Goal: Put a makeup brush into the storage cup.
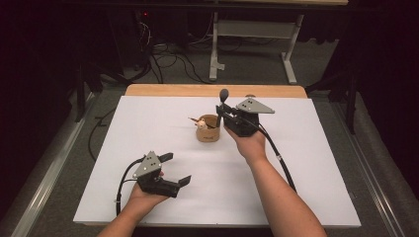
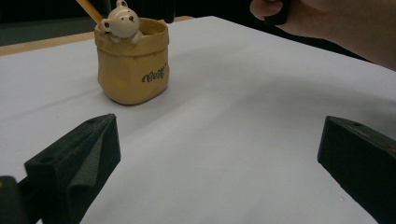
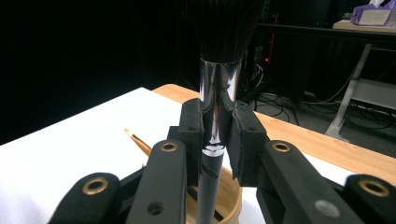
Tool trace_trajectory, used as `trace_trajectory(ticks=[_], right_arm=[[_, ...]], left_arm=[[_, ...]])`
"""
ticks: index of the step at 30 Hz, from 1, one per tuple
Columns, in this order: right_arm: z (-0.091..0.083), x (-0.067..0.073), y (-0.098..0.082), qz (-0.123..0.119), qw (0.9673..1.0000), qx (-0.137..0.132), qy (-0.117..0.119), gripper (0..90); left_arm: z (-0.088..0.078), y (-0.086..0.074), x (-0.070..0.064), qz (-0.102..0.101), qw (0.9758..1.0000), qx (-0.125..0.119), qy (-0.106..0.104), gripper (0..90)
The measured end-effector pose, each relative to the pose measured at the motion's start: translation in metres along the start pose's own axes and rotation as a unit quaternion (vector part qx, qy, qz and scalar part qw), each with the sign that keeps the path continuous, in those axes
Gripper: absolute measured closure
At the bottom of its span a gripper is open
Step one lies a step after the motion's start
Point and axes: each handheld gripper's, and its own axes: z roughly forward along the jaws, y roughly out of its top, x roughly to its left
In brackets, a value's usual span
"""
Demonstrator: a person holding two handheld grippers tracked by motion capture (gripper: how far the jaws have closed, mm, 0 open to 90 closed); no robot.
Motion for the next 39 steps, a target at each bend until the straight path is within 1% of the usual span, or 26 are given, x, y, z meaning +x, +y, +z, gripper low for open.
trace_trajectory(ticks=[1,2,4,5,8,17,18,22,26,30,31,36,39], right_arm=[[0.001,0.000,0.000,-0.001,1.0000,-0.001,0.002,79.4],[0.003,0.000,0.000,-0.003,1.0000,0.002,-0.001,79.4],[0.006,0.000,0.001,0.000,1.0000,0.004,0.001,79.4],[0.007,0.000,0.001,-0.003,1.0000,0.003,0.001,79.4],[0.010,0.002,0.000,0.002,1.0000,0.005,0.002,79.4],[0.017,-0.002,-0.006,0.005,0.9999,0.014,0.002,79.4],[0.017,-0.002,-0.006,0.009,0.9998,0.015,0.003,79.4],[0.019,-0.001,-0.008,0.007,0.9998,0.016,0.006,79.4],[0.021,0.000,-0.011,0.006,0.9997,0.023,0.007,79.4],[0.023,0.000,-0.015,0.011,0.9994,0.030,0.008,79.4],[0.024,0.000,-0.016,0.007,0.9995,0.031,0.009,79.4],[0.026,0.002,-0.020,0.013,0.9991,0.040,0.011,79.4],[0.028,0.003,-0.022,0.011,0.9989,0.043,0.011,79.4]], left_arm=[[0.000,0.000,0.000,0.000,1.0000,0.000,0.000,0.2],[0.000,0.000,0.000,0.000,1.0000,0.000,0.000,0.2],[0.000,0.000,0.000,0.002,1.0000,0.002,-0.002,0.2],[0.000,0.000,0.000,0.003,1.0000,0.003,-0.002,0.2],[0.000,0.000,0.000,0.005,1.0000,0.004,-0.002,0.2],[-0.002,0.000,0.000,0.005,1.0000,0.000,0.001,0.2],[-0.002,0.000,0.001,0.005,1.0000,-0.001,0.001,0.2],[-0.002,0.000,0.001,0.004,1.0000,0.000,0.000,0.1],[-0.002,0.000,0.000,0.006,1.0000,0.000,-0.001,0.2],[-0.002,0.000,0.001,0.005,1.0000,0.000,-0.001,0.2],[-0.002,0.000,0.001,0.005,1.0000,0.000,-0.001,0.2],[-0.002,0.000,0.001,0.004,1.0000,-0.002,-0.001,0.2],[-0.002,0.000,0.001,0.004,1.0000,-0.001,-0.002,0.2]])
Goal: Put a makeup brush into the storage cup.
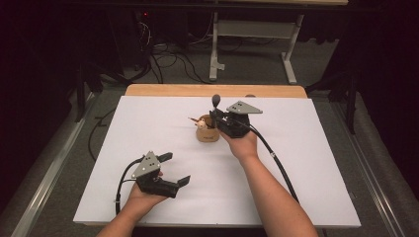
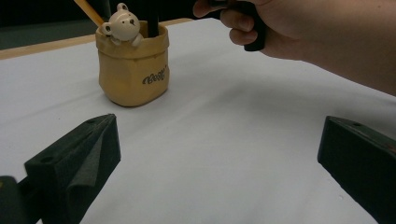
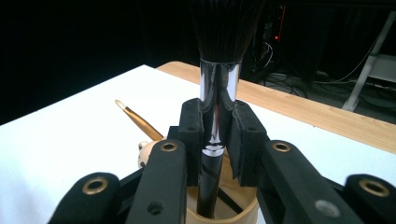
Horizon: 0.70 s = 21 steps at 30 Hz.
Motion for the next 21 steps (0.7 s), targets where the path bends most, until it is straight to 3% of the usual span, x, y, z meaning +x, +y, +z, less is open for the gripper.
trace_trajectory(ticks=[5,17,18,21], right_arm=[[0.001,0.000,-0.002,-0.005,1.0000,0.006,-0.001,79.3],[0.006,-0.005,-0.014,0.008,0.9996,0.024,-0.007,78.8],[0.006,-0.005,-0.014,0.008,0.9997,0.024,-0.007,77.4],[0.006,-0.006,-0.012,0.022,0.9994,0.025,-0.001,58.3]], left_arm=[[0.000,0.000,0.000,-0.001,1.0000,0.000,-0.002,0.1],[0.001,0.000,-0.001,0.000,1.0000,0.002,-0.004,0.2],[0.001,0.000,-0.001,0.000,1.0000,0.002,-0.004,0.1],[0.001,0.000,-0.001,0.000,1.0000,0.002,-0.005,0.2]])
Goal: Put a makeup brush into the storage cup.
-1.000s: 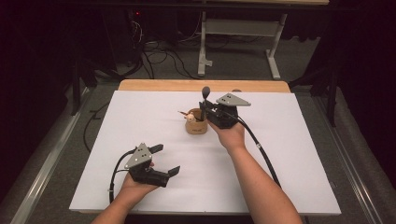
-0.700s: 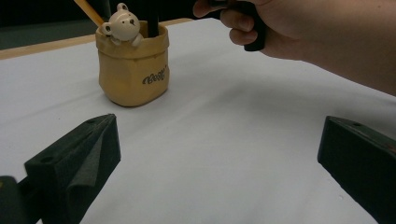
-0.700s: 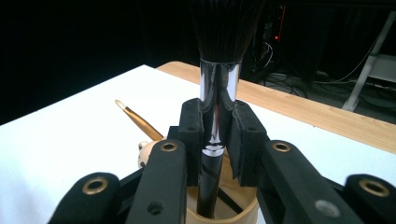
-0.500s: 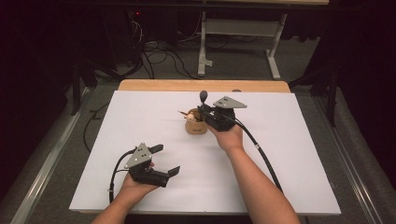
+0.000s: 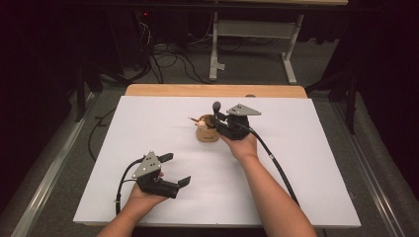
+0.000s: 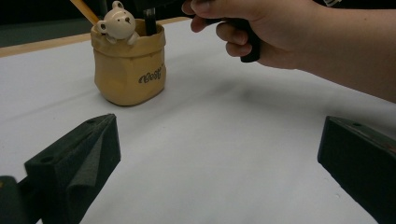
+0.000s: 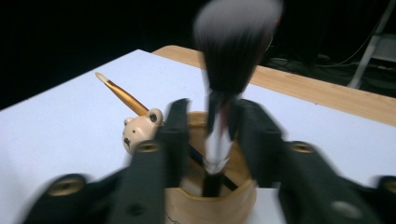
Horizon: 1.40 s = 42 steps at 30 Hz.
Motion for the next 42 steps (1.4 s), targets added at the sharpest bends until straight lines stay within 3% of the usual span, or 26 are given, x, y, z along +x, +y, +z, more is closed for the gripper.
trace_trajectory(ticks=[4,11,20,26,42], right_arm=[[-0.001,-0.002,-0.001,0.004,1.0000,0.007,0.000,45.2],[-0.006,-0.001,-0.003,0.008,0.9999,0.013,0.005,36.1],[-0.018,0.000,-0.009,-0.007,0.9999,0.015,0.002,34.1],[-0.030,-0.002,-0.015,0.000,0.9999,0.014,-0.004,31.8],[-0.057,-0.003,-0.032,-0.009,0.9998,0.016,-0.005,25.4]], left_arm=[[0.000,0.000,0.000,-0.001,1.0000,0.000,-0.001,0.2],[0.000,0.000,0.000,0.000,1.0000,0.000,0.000,0.1],[0.000,0.001,0.000,-0.001,1.0000,-0.001,0.002,0.2],[-0.001,0.001,0.001,-0.003,1.0000,-0.002,0.004,0.2],[0.001,0.001,0.002,-0.002,1.0000,0.002,0.007,0.2]])
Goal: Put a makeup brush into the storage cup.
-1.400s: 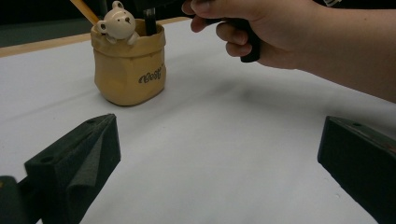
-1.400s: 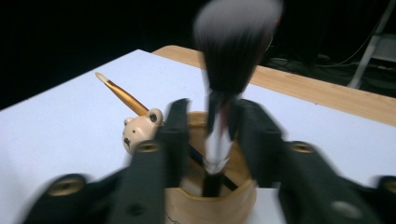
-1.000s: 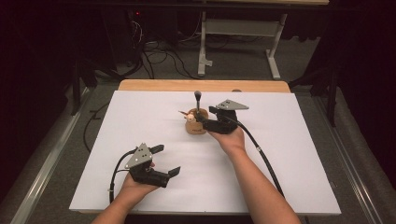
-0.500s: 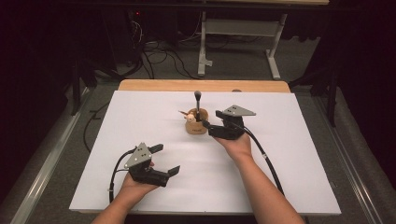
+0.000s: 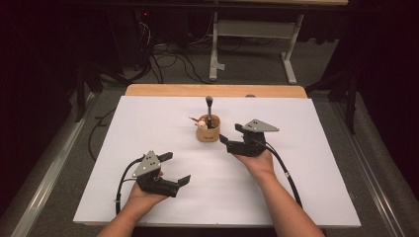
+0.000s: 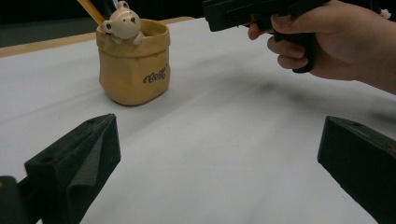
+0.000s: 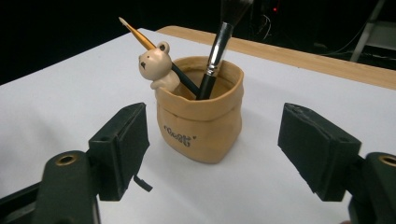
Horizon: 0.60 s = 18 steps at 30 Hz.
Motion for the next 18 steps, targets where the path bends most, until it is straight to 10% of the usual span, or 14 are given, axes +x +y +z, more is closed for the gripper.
trace_trajectory(ticks=[18], right_arm=[[-0.032,0.003,-0.013,-0.006,1.0000,-0.006,0.001,10.9]], left_arm=[[-0.001,0.000,0.001,-0.002,1.0000,0.002,0.005,0.2]])
